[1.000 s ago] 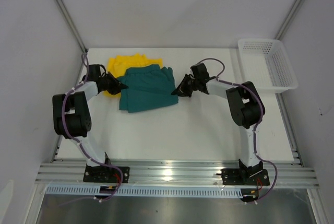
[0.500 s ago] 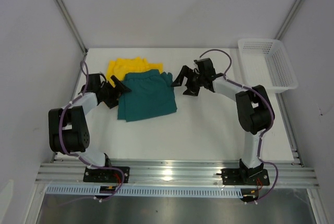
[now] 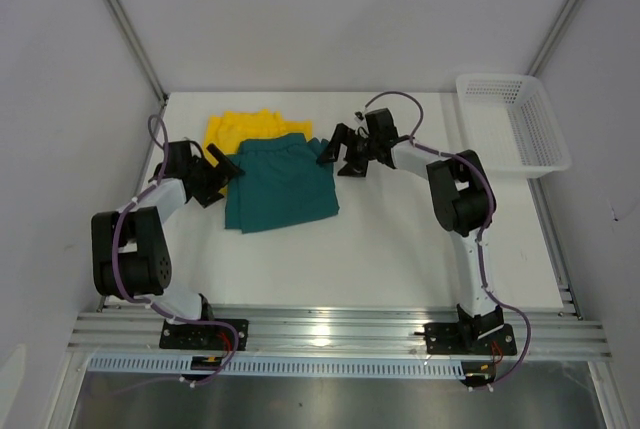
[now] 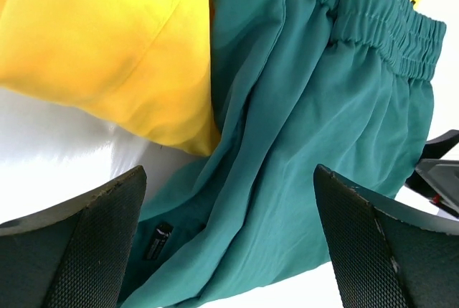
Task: Fold and stack the shorts
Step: Neatly place the folded shorts to the corner
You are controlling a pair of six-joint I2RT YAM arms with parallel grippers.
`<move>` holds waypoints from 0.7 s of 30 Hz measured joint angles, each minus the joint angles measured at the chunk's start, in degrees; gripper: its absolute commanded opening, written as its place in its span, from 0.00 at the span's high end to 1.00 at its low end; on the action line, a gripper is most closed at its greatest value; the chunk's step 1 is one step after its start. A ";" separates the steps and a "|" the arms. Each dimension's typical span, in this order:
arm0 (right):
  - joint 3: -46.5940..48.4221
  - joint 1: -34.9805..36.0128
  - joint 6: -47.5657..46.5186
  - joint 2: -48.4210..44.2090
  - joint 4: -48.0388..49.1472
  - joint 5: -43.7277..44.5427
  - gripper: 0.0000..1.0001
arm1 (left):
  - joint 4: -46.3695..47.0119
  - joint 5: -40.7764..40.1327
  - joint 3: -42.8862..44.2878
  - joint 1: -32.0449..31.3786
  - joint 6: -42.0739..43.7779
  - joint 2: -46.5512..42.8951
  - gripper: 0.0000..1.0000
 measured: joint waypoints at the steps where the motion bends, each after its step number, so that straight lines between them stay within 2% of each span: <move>1: 0.31 0.17 -0.13 0.55 -0.04 -0.26 0.01 | 0.35 -0.11 0.00 -0.04 0.00 0.09 0.01; 9: 1.95 1.29 -0.90 1.92 0.35 -1.79 0.22 | 1.55 -0.59 1.88 -1.95 0.04 4.63 0.01; 12: 1.99 1.60 -1.05 2.19 0.52 -2.05 0.35 | 2.27 -0.50 2.69 -3.19 0.00 6.16 0.01; 13: 2.01 1.75 -1.11 2.23 0.52 -2.14 0.45 | 2.64 -0.44 2.73 -3.54 -0.02 6.38 0.02; 14: 2.10 1.88 -1.22 2.25 0.48 -2.16 0.51 | 2.93 -0.37 2.82 -3.85 -0.02 6.54 0.05; 15: 2.21 1.92 -1.33 2.25 0.46 -2.19 0.61 | 3.21 -0.31 2.86 -4.13 -0.04 6.62 0.08; 18: 2.40 1.99 -1.66 2.25 0.44 -1.84 0.74 | 4.26 0.28 2.89 -4.59 -0.15 6.73 0.23; 19: 2.40 2.05 -1.90 2.25 0.28 -1.51 0.81 | 4.63 0.52 2.89 -4.63 -0.11 6.73 0.32; 21: 2.43 2.14 -2.62 2.25 -0.24 -0.66 0.87 | 5.09 0.61 2.89 -4.70 -0.07 6.71 0.38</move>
